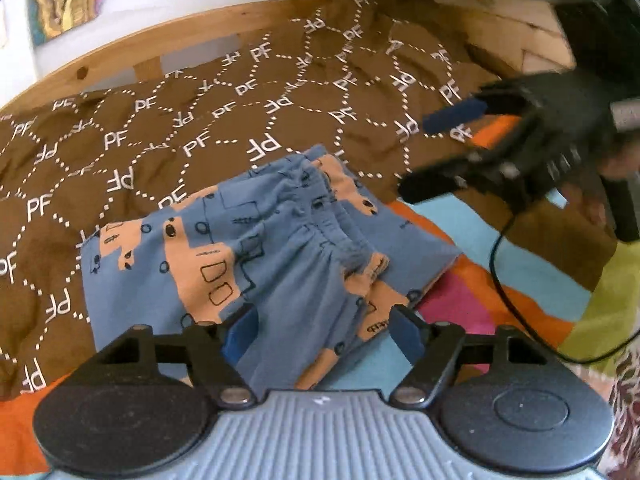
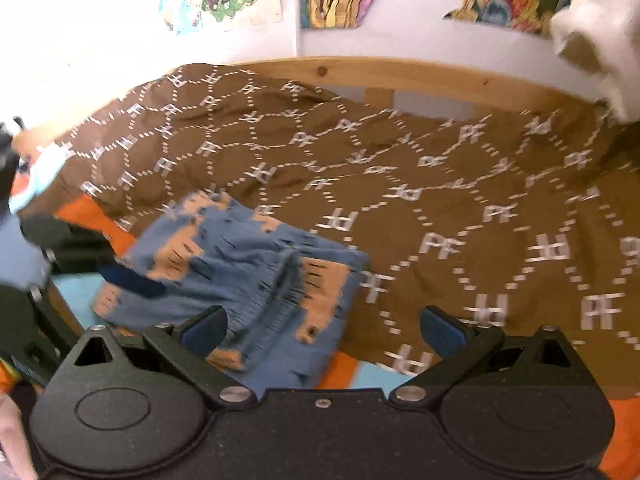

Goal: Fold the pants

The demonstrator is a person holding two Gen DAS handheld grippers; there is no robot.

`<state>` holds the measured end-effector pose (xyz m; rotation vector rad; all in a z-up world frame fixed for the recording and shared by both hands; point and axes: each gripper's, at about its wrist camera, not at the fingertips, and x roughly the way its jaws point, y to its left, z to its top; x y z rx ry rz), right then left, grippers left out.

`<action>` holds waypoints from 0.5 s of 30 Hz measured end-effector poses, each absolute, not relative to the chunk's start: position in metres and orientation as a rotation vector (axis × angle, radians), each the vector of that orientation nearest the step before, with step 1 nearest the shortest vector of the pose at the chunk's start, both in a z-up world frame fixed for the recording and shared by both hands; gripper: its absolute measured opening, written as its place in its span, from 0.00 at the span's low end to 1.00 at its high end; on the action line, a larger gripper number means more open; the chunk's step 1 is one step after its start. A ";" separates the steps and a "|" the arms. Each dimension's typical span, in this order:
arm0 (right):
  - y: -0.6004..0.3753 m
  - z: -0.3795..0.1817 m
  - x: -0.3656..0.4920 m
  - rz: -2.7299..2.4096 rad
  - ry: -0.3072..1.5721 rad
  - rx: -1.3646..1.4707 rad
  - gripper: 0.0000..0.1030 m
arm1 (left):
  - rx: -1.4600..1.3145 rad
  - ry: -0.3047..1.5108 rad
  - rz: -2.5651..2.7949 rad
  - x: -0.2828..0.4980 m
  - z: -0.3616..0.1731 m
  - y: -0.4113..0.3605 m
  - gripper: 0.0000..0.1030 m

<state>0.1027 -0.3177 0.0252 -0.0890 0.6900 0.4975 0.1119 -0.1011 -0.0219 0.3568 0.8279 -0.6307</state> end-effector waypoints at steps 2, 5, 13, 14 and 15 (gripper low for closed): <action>-0.315 0.024 0.111 0.534 0.707 -0.055 0.92 | 0.407 0.816 -0.632 0.108 -0.024 -0.106 0.64; -0.309 0.025 0.120 0.560 0.720 -0.034 0.83 | 0.480 0.805 -0.619 0.106 -0.028 -0.113 0.51; -0.294 0.010 0.146 0.576 0.790 -0.003 0.53 | 0.450 0.829 -0.629 0.116 -0.028 -0.108 0.21; -0.293 0.009 0.150 0.575 0.795 0.007 0.53 | 0.430 0.839 -0.629 0.119 -0.027 -0.106 0.19; -0.293 0.007 0.152 0.577 0.800 0.021 0.54 | 0.408 0.849 -0.631 0.121 -0.027 -0.104 0.18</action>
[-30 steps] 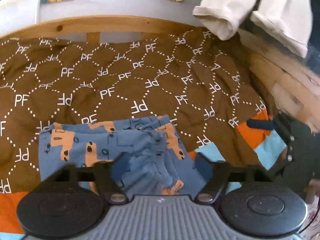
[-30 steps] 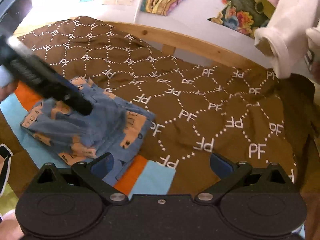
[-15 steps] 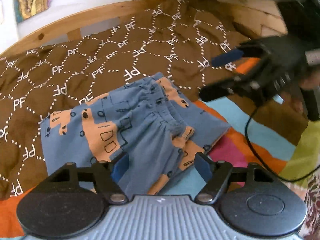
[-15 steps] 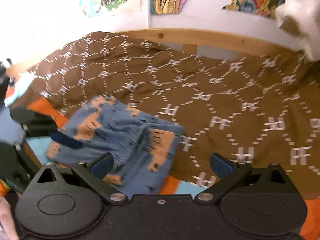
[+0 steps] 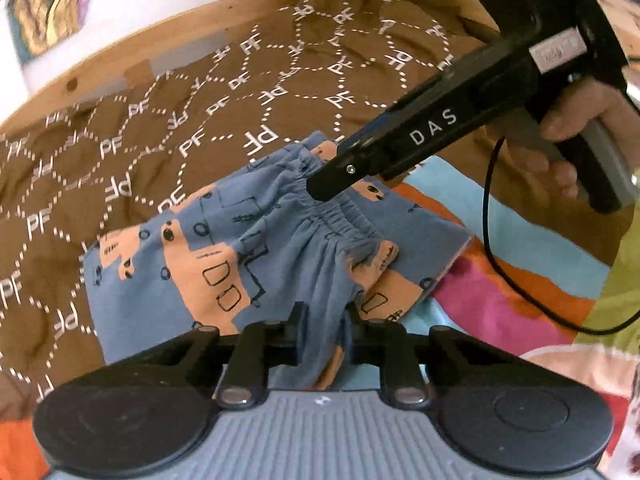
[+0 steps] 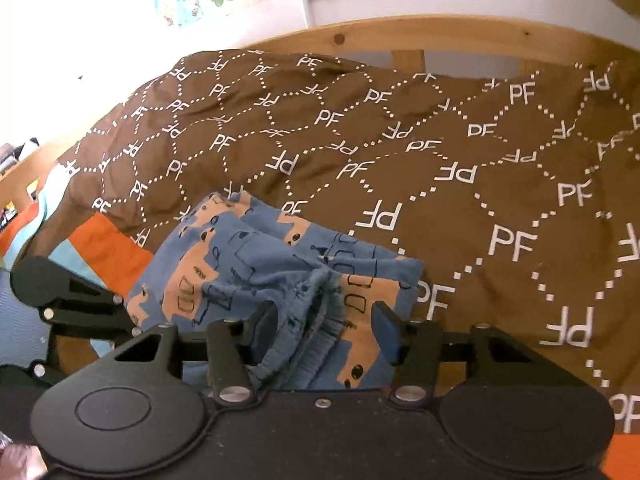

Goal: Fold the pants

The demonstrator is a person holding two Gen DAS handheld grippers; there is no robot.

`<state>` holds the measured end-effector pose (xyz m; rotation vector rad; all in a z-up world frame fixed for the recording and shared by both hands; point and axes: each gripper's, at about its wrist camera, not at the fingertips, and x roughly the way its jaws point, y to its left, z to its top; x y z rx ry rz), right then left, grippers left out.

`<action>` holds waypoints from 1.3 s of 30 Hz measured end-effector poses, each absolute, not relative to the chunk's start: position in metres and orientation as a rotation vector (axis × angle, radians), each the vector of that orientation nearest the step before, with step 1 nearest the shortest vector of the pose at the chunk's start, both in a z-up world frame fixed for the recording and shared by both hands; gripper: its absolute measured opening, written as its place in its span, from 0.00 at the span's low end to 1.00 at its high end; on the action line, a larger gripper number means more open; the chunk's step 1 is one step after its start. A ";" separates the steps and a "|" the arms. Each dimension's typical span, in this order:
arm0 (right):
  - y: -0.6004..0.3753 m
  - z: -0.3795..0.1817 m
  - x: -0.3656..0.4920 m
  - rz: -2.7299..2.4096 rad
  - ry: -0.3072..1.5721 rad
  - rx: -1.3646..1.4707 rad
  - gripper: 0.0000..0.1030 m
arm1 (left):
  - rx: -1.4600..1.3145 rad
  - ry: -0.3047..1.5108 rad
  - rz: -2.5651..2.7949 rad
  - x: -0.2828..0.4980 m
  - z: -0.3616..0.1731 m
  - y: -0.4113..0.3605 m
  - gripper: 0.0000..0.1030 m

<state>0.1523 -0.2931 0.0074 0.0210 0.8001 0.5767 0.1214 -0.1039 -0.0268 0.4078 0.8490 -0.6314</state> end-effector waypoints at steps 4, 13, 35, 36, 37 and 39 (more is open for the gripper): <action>-0.293 0.004 0.161 0.581 0.825 0.079 0.52 | 0.315 0.887 -0.639 0.129 -0.024 -0.092 0.18; -0.287 0.009 0.154 0.576 0.816 0.052 0.12 | 0.288 0.873 -0.661 0.125 -0.012 -0.084 0.12; -0.329 0.023 0.135 0.483 0.847 0.122 0.26 | 0.289 0.819 -0.765 0.113 -0.001 -0.106 0.21; -0.327 0.022 0.135 0.488 0.848 0.127 0.32 | 0.299 0.819 -0.757 0.113 -0.003 -0.106 0.27; -0.325 0.022 0.136 0.492 0.848 0.129 0.37 | 0.310 0.818 -0.748 0.113 -0.005 -0.105 0.29; -0.320 0.020 0.142 0.502 0.849 0.126 0.44 | 0.330 0.822 -0.737 0.113 -0.011 -0.105 0.36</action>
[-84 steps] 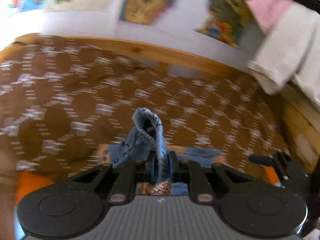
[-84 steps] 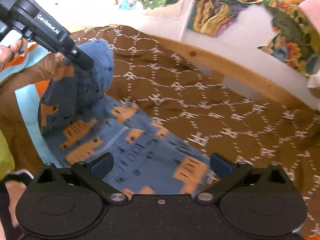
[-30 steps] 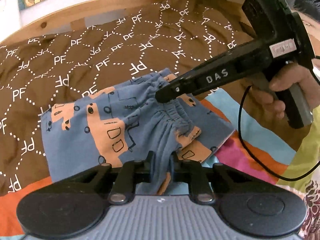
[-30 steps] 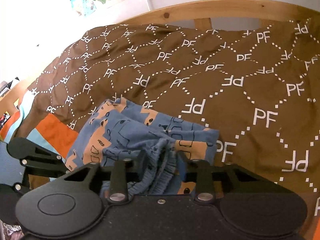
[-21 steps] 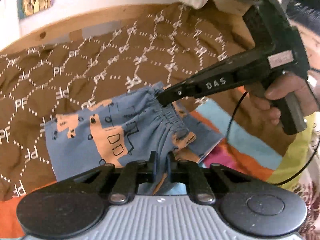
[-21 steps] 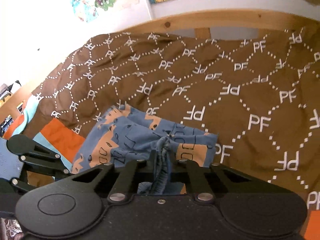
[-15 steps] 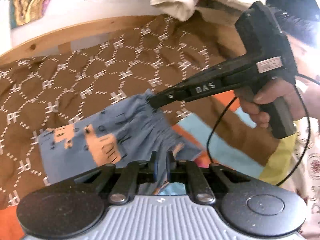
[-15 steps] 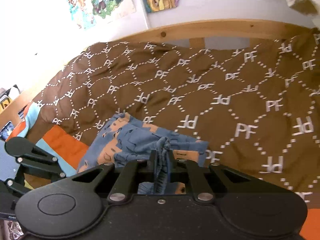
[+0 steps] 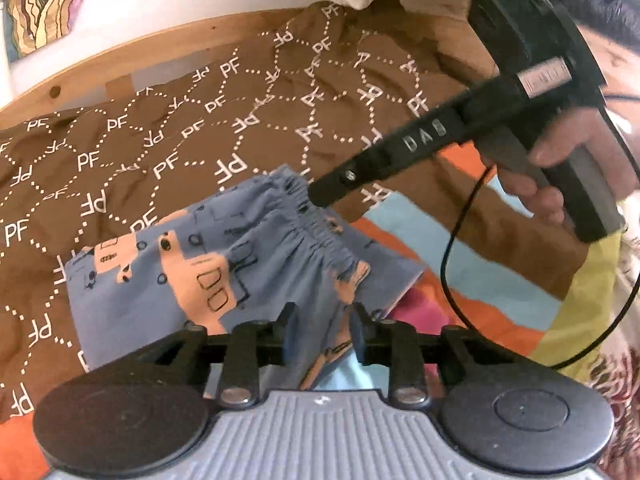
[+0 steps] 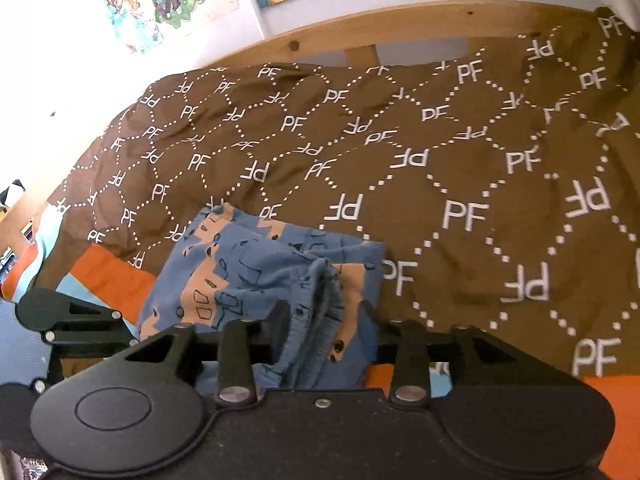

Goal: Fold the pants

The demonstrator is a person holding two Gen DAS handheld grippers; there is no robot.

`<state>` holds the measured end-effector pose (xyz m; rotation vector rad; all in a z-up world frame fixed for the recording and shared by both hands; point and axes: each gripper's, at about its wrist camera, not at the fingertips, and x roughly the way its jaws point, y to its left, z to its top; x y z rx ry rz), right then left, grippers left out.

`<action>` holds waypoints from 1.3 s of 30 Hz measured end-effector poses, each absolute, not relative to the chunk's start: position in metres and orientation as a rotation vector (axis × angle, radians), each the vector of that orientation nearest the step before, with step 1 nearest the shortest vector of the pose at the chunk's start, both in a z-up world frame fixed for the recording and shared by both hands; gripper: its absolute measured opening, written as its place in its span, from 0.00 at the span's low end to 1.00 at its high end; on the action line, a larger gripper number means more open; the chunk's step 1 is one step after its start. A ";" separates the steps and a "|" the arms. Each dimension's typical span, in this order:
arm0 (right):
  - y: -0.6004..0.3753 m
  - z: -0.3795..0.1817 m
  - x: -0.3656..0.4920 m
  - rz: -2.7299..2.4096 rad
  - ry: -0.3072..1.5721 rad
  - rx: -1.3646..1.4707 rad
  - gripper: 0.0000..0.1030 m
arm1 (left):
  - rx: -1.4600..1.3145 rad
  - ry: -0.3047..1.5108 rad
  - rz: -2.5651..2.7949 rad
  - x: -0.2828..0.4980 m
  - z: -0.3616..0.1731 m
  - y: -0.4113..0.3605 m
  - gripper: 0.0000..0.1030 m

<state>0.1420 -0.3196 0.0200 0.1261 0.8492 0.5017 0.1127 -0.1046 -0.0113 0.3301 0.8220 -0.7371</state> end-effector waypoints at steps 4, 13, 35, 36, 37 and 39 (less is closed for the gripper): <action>-0.310 0.012 0.159 0.511 0.863 0.120 0.47 | 0.354 0.829 -0.739 0.112 -0.020 -0.105 0.51; -0.306 0.016 0.156 0.492 0.844 0.086 0.10 | 0.343 0.853 -0.730 0.117 -0.020 -0.104 0.03; -0.293 0.029 0.117 0.422 0.750 -0.195 0.90 | 0.131 0.860 -0.403 0.127 0.001 -0.054 0.93; -0.289 0.025 0.115 0.422 0.752 -0.220 0.92 | 0.131 0.889 -0.355 0.132 -0.004 -0.050 0.93; -0.285 0.022 0.113 0.419 0.756 -0.242 0.92 | 0.138 0.935 -0.322 0.137 -0.012 -0.047 0.93; -0.278 0.015 0.110 0.408 0.763 -0.295 0.93 | 0.165 1.017 -0.279 0.144 -0.027 -0.045 0.93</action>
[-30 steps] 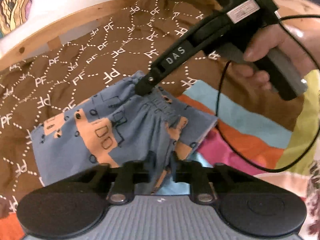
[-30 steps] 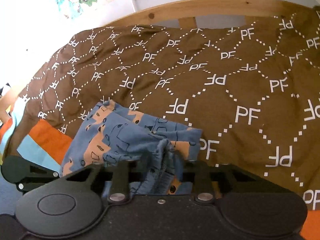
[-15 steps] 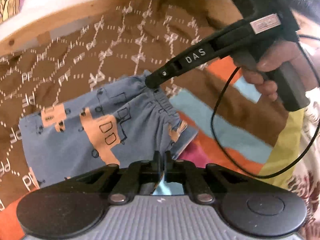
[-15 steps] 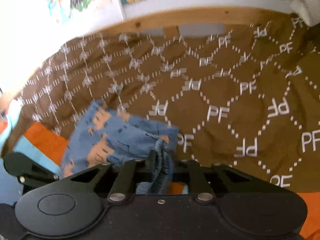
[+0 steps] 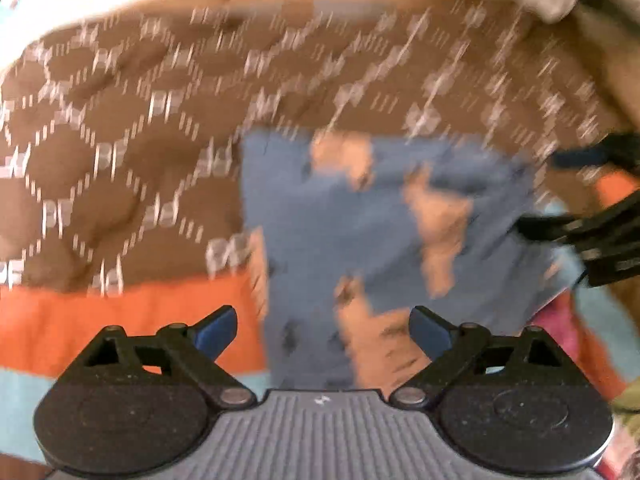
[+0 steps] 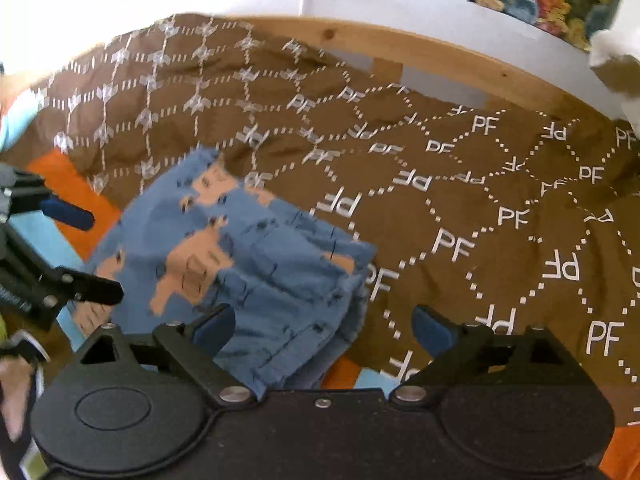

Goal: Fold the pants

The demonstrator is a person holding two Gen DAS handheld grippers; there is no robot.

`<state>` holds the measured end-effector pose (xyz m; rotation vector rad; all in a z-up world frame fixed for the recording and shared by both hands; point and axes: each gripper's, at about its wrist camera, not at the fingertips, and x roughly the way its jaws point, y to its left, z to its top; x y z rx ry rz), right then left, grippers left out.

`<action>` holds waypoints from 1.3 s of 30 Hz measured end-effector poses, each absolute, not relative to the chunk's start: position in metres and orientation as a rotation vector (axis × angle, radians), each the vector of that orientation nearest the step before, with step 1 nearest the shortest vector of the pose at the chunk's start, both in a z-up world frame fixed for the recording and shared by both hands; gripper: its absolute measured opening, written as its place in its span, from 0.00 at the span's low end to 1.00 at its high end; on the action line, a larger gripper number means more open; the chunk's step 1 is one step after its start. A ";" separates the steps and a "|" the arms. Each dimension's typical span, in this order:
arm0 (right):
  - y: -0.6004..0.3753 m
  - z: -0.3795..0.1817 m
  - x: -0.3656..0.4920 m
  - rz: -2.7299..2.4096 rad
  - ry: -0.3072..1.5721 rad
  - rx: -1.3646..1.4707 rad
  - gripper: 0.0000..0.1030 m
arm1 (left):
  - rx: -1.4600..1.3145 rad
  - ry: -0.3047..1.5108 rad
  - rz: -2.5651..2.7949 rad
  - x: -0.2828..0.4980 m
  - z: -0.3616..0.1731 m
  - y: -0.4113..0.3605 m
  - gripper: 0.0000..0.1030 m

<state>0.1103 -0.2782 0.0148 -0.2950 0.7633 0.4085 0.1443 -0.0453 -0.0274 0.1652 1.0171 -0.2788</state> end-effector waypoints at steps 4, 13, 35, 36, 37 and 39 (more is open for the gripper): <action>-0.270 0.001 0.101 0.400 0.775 -0.413 0.97 | 0.140 1.027 -0.251 0.141 -0.038 -0.035 0.99; -0.278 0.013 0.092 0.389 0.746 -0.387 0.99 | 0.136 1.057 -0.250 0.148 -0.035 -0.034 1.00; -0.266 0.011 0.157 0.296 0.722 -0.291 0.99 | 0.137 0.953 -0.220 0.192 -0.022 -0.030 1.00; -0.270 0.014 0.149 0.311 0.714 -0.274 0.99 | 0.133 0.948 -0.228 0.186 -0.020 -0.028 1.00; -0.274 0.017 0.142 0.322 0.716 -0.251 0.99 | 0.128 0.946 -0.238 0.178 -0.017 -0.026 1.00; -0.281 0.022 0.127 0.327 0.730 -0.202 0.99 | 0.113 0.950 -0.262 0.162 -0.014 -0.024 1.00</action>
